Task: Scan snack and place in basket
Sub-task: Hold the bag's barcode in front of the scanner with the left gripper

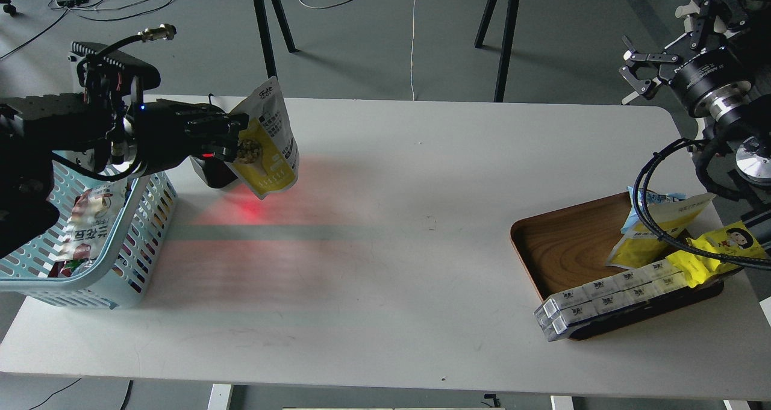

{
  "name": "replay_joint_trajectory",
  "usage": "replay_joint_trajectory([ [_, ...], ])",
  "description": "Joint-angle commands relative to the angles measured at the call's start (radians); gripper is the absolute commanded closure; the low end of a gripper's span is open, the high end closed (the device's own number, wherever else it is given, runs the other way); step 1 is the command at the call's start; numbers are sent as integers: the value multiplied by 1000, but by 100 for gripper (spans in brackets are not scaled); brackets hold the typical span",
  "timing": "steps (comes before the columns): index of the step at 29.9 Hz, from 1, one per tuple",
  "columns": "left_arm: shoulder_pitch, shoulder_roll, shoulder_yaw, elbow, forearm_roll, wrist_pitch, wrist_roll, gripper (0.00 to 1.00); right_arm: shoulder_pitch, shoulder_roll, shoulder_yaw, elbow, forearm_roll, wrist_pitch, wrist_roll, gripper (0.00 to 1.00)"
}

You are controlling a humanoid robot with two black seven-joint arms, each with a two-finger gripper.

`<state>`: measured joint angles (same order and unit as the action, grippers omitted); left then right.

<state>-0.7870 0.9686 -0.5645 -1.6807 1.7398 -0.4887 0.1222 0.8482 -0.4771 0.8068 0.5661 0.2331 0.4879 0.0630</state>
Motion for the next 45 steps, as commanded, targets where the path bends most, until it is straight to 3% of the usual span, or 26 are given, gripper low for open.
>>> replay_joint_trajectory([
  [1,11,1,3,-22,36,0,1,100,0,0,2,-2,0,0,0,1],
  [21,31,7,17,-59,167,12,-6,100,-3,0,0,-2,0,0,0,1],
  [32,31,18,17,-60,167,136,-85,100,-3,0,0,-2,0,0,0,1],
  [39,31,18,15,-62,167,165,-108,100,-3,0,-1,0,0,0,0,1],
  [45,31,21,21,-62,170,191,-102,100,-3,0,-1,0,0,-2,0,1],
])
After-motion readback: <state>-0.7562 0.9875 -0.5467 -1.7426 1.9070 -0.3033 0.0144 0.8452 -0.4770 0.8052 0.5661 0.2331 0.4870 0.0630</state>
